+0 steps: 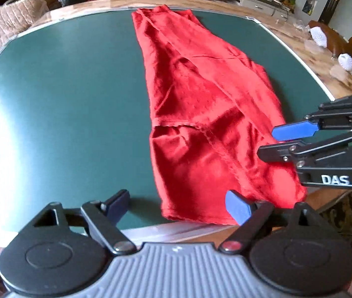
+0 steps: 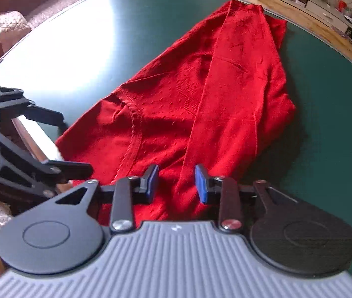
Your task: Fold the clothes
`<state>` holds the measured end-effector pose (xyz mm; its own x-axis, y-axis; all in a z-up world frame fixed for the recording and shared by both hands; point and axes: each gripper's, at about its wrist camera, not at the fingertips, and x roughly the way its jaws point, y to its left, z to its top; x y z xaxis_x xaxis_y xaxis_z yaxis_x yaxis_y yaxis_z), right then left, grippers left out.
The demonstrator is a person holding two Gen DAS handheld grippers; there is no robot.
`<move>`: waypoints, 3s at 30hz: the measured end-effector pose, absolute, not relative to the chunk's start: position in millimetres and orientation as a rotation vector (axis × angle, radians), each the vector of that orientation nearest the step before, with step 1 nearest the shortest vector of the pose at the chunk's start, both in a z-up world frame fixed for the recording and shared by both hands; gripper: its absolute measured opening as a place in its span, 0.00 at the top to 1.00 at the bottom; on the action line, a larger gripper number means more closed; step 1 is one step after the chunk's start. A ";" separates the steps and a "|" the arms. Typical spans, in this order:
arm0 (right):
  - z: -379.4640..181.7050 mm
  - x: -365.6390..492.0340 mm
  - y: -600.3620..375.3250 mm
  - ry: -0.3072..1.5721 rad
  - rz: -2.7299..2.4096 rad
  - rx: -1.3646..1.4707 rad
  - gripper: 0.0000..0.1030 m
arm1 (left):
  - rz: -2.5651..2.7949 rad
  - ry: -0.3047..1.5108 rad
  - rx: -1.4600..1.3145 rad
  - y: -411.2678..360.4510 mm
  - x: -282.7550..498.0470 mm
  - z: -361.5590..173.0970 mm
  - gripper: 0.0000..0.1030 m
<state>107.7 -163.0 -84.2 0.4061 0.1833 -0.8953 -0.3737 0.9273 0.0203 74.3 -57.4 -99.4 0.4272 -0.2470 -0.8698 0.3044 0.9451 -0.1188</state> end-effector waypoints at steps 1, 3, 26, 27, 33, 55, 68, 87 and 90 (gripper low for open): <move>-76.7 105.5 -166.5 1.102 0.340 -0.154 0.63 | -0.349 1.074 0.057 -58.6 74.0 -97.7 0.15; -62.5 100.5 -183.5 1.107 0.268 -0.042 0.61 | -0.359 1.069 0.053 -61.2 73.5 -94.4 0.17; -95.4 81.8 -217.8 1.174 0.109 0.303 0.64 | -0.334 1.040 0.080 -78.3 64.9 -102.9 0.31; -95.9 81.0 -217.9 1.171 0.110 0.308 0.76 | -0.335 1.036 0.086 -78.4 63.4 -102.2 0.34; -98.6 76.2 -218.8 1.151 0.117 0.336 0.85 | -0.325 1.034 0.082 -71.9 64.0 -98.3 0.82; -76.9 51.1 -241.6 1.031 0.183 0.465 0.87 | -0.415 0.960 -0.142 -23.9 41.8 -67.8 0.96; -22.6 43.6 -254.3 0.937 0.264 0.568 0.87 | -0.512 0.909 -0.251 6.1 38.8 -16.5 0.96; 38.1 255.7 -257.8 0.820 0.302 0.484 0.87 | -0.497 0.787 -0.293 20.0 202.0 12.7 0.95; 25.8 294.0 -260.6 0.843 0.283 0.506 0.87 | -0.503 0.826 -0.324 17.9 246.6 -3.9 0.95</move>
